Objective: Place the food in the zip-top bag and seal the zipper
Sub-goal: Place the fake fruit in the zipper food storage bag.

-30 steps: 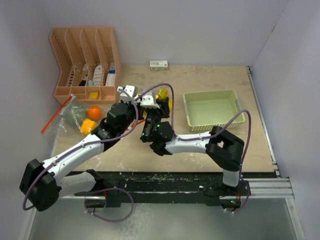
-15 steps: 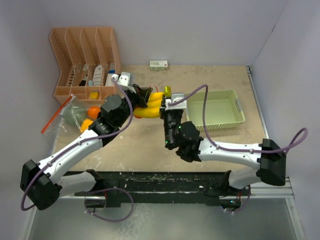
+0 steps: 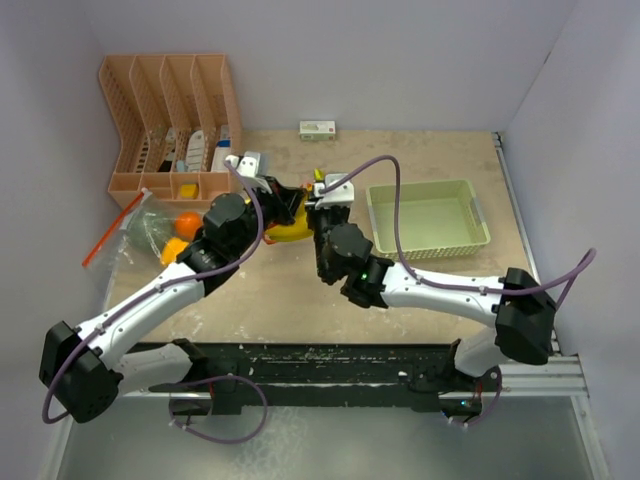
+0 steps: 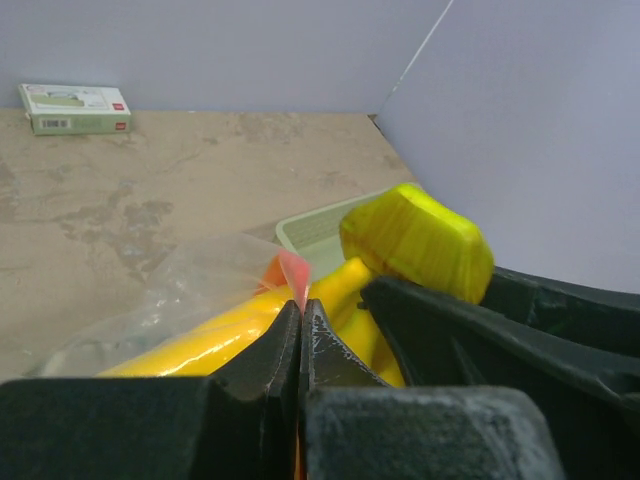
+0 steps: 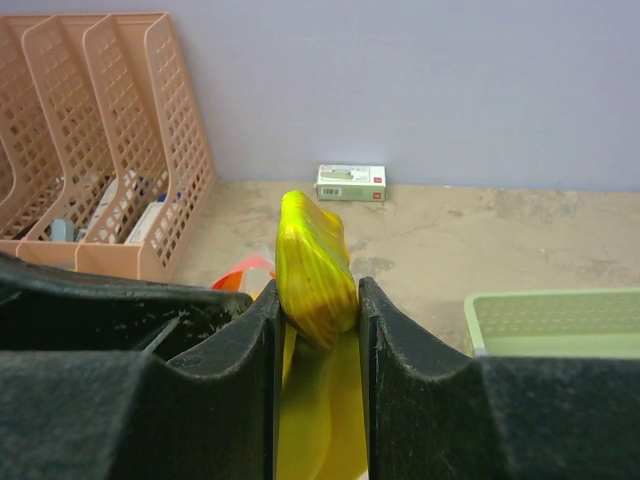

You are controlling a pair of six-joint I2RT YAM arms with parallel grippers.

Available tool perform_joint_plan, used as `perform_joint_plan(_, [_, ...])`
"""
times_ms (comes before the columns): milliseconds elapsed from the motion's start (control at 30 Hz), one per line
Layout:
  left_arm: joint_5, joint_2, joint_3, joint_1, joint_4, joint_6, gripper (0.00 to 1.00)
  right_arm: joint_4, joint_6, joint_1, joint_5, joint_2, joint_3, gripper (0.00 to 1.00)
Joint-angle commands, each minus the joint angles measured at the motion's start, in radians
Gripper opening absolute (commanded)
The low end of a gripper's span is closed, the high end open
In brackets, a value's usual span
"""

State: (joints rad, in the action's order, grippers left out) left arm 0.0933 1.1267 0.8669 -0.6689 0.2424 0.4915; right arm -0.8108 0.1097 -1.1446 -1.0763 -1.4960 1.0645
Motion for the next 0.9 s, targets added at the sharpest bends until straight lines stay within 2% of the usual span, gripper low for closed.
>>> perform_joint_plan(0, [-0.069,-0.029,-0.035,-0.011,-0.041,0.052,0.00,-0.120,-0.066,0.047,-0.023,0.029,0.119,0.00])
perform_joint_plan(267, [-0.068,-0.031,-0.052,-0.011,0.010,0.086,0.00,-0.197,0.004,0.080,-0.091,-0.043,0.165,0.00])
perform_joint_plan(433, [-0.075,0.026,0.064,-0.011,0.009,0.066,0.00,-0.151,-0.021,0.076,-0.127,-0.088,0.188,0.00])
perform_joint_plan(533, [-0.046,-0.002,0.082,-0.011,-0.003,0.051,0.00,-0.266,0.081,0.082,-0.173,-0.085,0.145,0.00])
perform_joint_plan(667, [0.011,-0.067,0.023,-0.012,0.001,0.064,0.00,-0.430,0.218,0.099,-0.218,-0.089,0.108,0.00])
perform_joint_plan(867, [-0.001,-0.106,-0.035,-0.012,-0.015,0.116,0.00,-0.480,0.234,0.120,-0.226,-0.098,0.110,0.00])
